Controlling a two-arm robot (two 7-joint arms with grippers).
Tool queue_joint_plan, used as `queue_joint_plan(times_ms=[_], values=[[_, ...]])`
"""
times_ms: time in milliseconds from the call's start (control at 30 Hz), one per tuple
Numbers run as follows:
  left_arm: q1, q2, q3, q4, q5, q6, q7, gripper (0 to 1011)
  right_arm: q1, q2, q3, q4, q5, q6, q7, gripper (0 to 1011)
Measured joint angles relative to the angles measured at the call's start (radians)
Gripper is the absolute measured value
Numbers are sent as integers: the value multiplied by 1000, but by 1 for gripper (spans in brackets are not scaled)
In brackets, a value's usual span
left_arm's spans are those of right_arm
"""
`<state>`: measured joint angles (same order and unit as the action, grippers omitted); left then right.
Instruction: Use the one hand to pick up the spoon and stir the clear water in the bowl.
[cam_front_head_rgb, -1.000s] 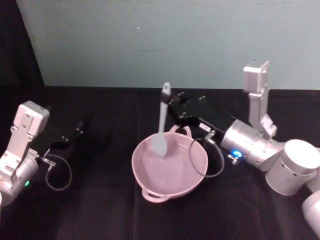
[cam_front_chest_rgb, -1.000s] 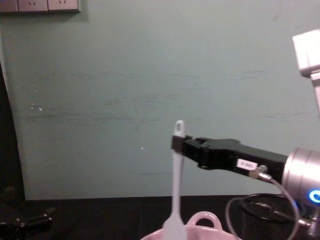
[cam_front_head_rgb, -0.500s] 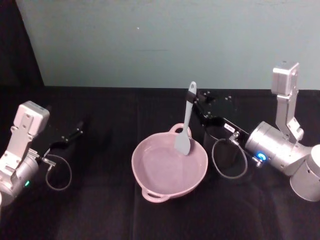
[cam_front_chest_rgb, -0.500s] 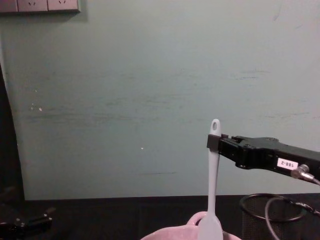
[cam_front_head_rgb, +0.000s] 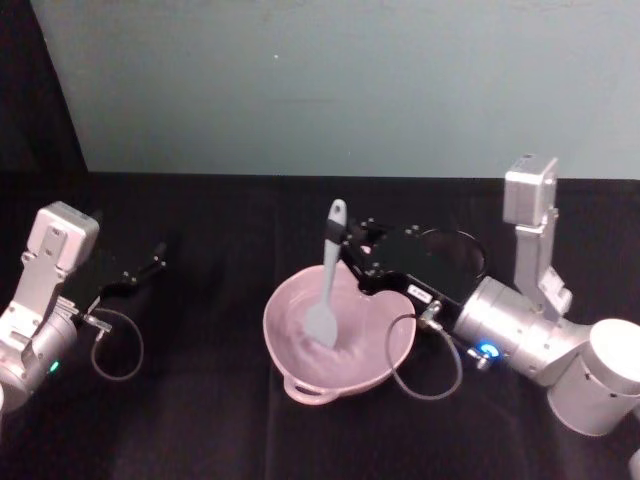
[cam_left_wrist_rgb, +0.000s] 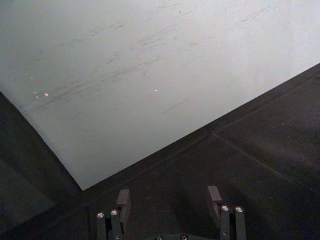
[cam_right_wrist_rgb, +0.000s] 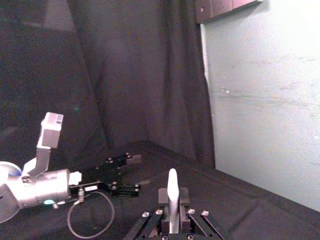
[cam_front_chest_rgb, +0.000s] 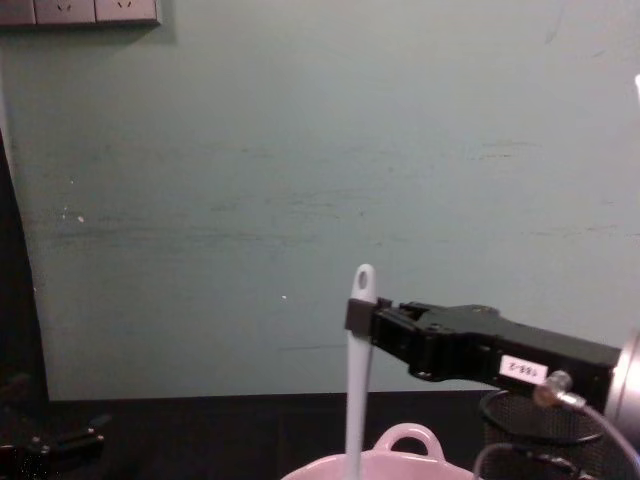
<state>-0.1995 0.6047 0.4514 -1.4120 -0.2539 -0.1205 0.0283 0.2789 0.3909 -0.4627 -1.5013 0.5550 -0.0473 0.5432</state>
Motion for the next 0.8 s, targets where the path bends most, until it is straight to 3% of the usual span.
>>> queue_joint_plan(times_ms=[200, 433, 633, 800], values=[[0, 0, 0, 0, 0, 0, 0, 1005, 33, -34, -28, 43, -1, -3, 12, 117], [0, 0, 0, 0, 0, 0, 0, 1005, 87, -68, -38, 122, -6, -16, 16, 117], [0, 0, 0, 0, 0, 0, 0, 1005, 113, -72, -19, 163, -14, -28, 5, 117], [0, 0, 0, 0, 0, 0, 0, 1005, 113, -49, 16, 164, -18, -31, -14, 116]])
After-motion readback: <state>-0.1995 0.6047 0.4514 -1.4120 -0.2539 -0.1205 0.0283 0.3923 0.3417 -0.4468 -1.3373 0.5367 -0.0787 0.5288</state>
